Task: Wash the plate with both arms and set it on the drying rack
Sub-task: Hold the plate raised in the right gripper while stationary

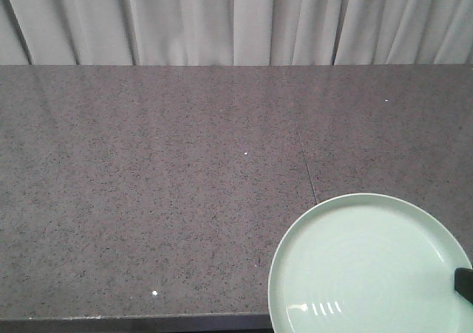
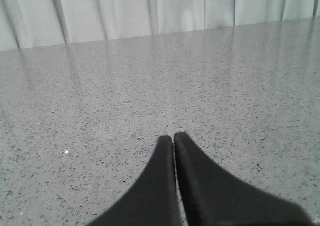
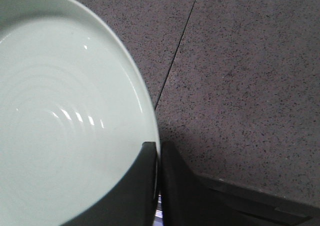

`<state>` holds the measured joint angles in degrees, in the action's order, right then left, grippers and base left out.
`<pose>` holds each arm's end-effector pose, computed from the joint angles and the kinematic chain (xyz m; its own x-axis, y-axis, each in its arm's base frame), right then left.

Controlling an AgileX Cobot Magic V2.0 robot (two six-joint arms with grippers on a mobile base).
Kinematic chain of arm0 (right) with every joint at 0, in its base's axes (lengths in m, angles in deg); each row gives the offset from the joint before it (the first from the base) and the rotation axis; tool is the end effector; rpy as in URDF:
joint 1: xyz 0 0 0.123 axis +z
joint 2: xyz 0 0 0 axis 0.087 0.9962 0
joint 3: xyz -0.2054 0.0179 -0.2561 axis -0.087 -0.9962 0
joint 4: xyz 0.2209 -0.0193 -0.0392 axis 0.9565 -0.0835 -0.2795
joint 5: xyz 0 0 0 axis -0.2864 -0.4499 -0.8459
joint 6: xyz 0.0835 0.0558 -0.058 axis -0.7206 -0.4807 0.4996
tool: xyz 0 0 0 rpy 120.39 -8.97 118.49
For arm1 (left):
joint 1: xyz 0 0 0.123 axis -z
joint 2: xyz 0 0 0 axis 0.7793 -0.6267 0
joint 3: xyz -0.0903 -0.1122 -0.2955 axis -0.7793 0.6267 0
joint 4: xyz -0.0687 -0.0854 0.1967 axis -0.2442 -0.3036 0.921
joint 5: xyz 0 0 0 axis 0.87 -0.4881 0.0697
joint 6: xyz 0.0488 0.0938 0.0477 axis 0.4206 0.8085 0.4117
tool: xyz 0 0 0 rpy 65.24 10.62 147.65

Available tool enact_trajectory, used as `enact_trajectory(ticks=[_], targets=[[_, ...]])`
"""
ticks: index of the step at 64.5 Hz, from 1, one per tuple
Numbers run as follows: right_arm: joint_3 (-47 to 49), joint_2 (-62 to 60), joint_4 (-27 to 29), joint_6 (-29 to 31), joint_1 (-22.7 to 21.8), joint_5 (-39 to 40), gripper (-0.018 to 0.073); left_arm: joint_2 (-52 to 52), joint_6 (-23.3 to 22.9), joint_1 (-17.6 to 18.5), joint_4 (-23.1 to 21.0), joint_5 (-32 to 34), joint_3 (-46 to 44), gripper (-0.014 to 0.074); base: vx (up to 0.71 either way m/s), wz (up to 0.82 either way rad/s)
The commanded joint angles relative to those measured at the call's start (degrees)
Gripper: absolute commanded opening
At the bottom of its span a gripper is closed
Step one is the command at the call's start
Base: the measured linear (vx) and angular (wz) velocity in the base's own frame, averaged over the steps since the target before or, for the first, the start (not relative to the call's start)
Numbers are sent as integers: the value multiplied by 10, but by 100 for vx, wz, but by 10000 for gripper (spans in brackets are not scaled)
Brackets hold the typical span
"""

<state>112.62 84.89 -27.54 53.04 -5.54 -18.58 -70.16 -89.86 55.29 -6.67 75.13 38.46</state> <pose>0.0293 0.0498 0.3083 -0.5885 -0.0415 -0.8074 -0.2957 0.9405 0.1672 0.0093 0.0011 0.1815 -0.1551 -0.0518 -0.9865 0.0477 0.9971 -0.0598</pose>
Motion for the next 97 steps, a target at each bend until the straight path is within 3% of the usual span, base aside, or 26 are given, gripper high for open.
enact_trajectory(ticks=[1, 97], targets=[[15, 2, 20, -3, -4, 44, -1, 9, -4, 2, -1, 41, -12, -6, 0, 0], [15, 2, 21, -2, -4, 42, -1, 9, -1, 2, -1, 41, -12, -6, 0, 0]])
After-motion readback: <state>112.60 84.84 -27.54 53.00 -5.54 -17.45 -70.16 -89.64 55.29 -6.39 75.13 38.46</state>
